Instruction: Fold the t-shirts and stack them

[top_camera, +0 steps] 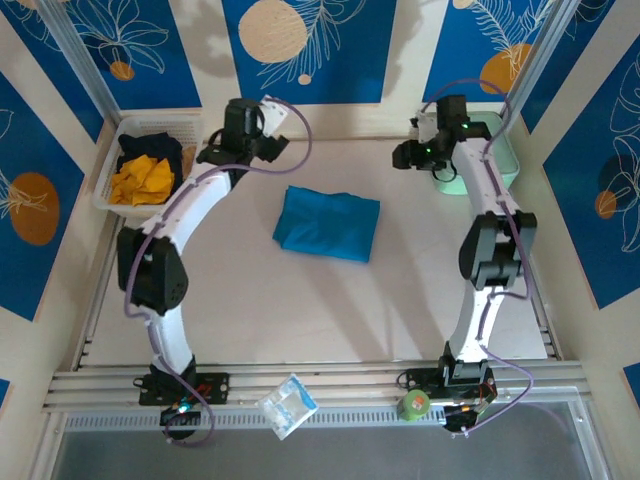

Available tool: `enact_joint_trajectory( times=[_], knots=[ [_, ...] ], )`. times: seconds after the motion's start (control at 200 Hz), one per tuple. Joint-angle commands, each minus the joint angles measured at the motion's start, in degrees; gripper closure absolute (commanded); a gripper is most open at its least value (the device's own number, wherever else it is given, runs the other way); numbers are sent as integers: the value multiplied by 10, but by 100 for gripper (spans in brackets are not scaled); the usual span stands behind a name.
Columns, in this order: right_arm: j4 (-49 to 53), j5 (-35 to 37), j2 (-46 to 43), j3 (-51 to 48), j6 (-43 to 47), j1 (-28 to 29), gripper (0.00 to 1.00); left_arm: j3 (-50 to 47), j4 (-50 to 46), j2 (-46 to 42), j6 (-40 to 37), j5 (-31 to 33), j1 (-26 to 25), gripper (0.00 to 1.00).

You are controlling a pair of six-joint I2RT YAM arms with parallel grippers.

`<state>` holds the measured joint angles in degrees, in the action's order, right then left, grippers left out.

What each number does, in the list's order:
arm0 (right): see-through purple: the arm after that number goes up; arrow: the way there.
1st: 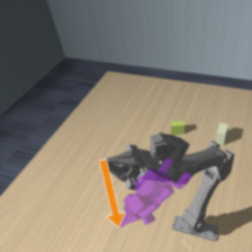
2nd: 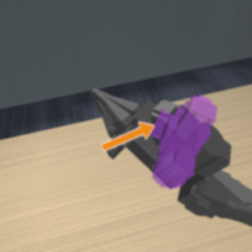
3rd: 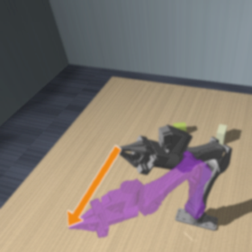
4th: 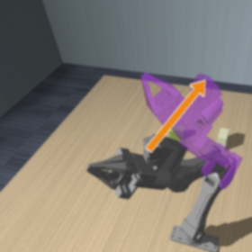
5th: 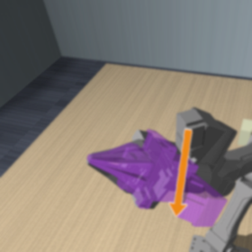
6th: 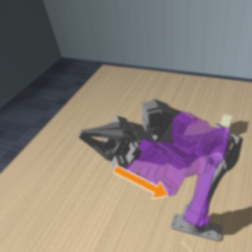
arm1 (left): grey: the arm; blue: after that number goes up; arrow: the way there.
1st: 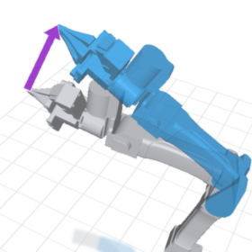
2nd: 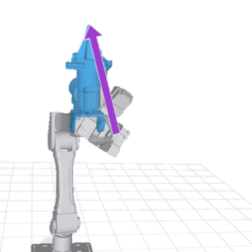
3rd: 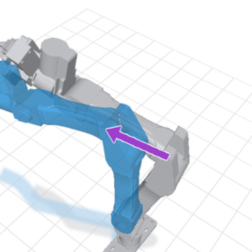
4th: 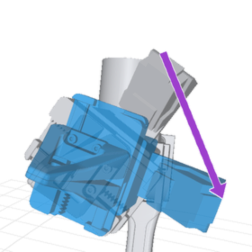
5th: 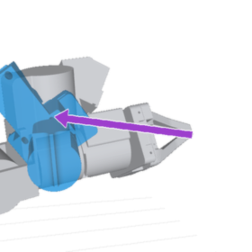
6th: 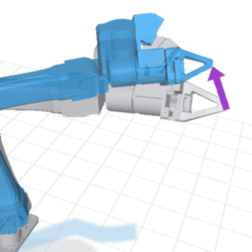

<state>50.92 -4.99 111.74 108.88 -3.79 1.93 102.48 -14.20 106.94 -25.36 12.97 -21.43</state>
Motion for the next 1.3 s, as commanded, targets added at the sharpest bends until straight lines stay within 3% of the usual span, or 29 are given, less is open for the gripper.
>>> enact_joint_trajectory(
  times=[0.0,0.095,0.15,0.2,0.415,0.775,1.006,1.291],
  knots=[
    [31,-42,-60,-96,-133,31,39,48,-224,-19,159,-43,5,4],
    [24,-23,-88,-160,-179,56,43,80,-362,-11,230,-141,3,18],
    [15,-7,-98,-189,-203,72,45,63,-392,-13,261,-185,1,28],
    [6,6,-103,-212,-223,89,47,18,-385,-25,282,-209,-7,29],
    [-19,66,-72,-255,-286,149,47,-119,-311,-44,354,-150,-39,29],
    [-48,88,11,-252,-307,161,51,-105,-238,75,398,-149,-53,42],
    [-58,77,58,-236,-301,158,59,-93,-207,133,403,-154,-56,50],
    [-68,56,118,-189,-288,148,82,-57,-206,202,406,-147,-57,63]
  ],
)
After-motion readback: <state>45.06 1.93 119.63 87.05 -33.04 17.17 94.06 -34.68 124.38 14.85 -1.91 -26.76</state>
